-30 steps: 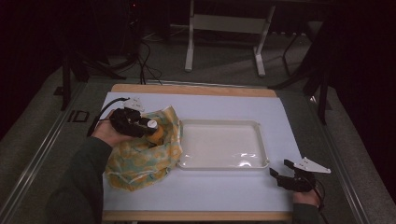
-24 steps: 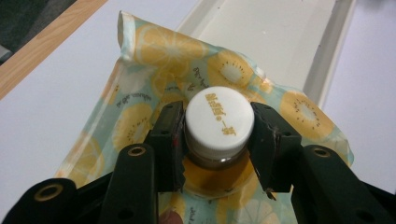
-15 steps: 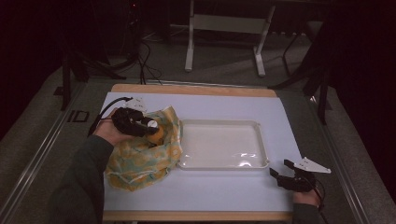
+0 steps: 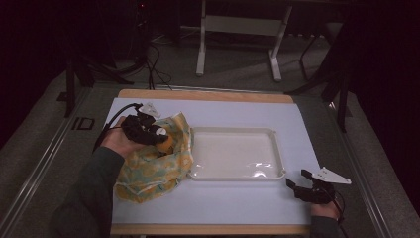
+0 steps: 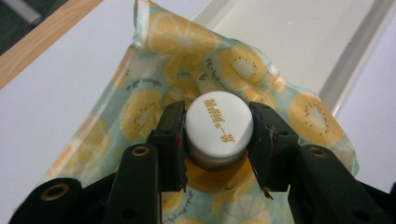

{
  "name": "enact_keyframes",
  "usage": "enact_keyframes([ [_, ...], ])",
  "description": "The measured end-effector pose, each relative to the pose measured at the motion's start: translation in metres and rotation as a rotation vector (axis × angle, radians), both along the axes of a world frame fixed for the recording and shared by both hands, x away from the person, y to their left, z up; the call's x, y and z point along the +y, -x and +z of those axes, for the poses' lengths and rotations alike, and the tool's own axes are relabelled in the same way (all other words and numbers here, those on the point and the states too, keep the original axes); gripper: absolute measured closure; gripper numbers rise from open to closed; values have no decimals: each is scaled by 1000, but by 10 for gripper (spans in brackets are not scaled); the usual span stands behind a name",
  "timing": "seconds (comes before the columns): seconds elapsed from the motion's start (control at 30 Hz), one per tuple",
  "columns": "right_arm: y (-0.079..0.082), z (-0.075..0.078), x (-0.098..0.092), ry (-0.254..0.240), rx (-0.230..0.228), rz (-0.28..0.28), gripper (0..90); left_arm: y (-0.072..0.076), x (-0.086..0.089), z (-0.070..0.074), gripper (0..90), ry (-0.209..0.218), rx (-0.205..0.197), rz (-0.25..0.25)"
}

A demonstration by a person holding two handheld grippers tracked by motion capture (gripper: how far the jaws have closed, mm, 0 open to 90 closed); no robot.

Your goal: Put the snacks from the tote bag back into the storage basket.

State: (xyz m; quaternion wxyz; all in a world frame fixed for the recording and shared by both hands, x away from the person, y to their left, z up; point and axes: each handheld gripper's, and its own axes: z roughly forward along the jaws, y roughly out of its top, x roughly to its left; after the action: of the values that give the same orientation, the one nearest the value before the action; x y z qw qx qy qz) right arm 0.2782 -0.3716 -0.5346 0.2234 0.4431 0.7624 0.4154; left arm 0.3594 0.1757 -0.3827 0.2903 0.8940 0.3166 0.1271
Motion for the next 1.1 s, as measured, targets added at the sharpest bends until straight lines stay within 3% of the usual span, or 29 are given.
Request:
enact_keyframes([
  [0.23,0,0,0,1,0,-1,224,4,-16,2,593,-28,-9,83],
  [0.4,0,0,0,0,0,0,224,4,-19,2,593,-13,-6,150],
  [0.43,0,0,0,0,0,1,224,4,-19,1,593,1,-2,193],
  [0.5,0,0,0,-2,1,1,224,4,-18,1,593,5,4,222],
  [0.67,0,0,0,-1,0,1,224,6,-18,2,593,11,-9,268],
  [1.1,0,0,0,1,1,1,224,7,-16,-1,588,-6,-17,206],
])
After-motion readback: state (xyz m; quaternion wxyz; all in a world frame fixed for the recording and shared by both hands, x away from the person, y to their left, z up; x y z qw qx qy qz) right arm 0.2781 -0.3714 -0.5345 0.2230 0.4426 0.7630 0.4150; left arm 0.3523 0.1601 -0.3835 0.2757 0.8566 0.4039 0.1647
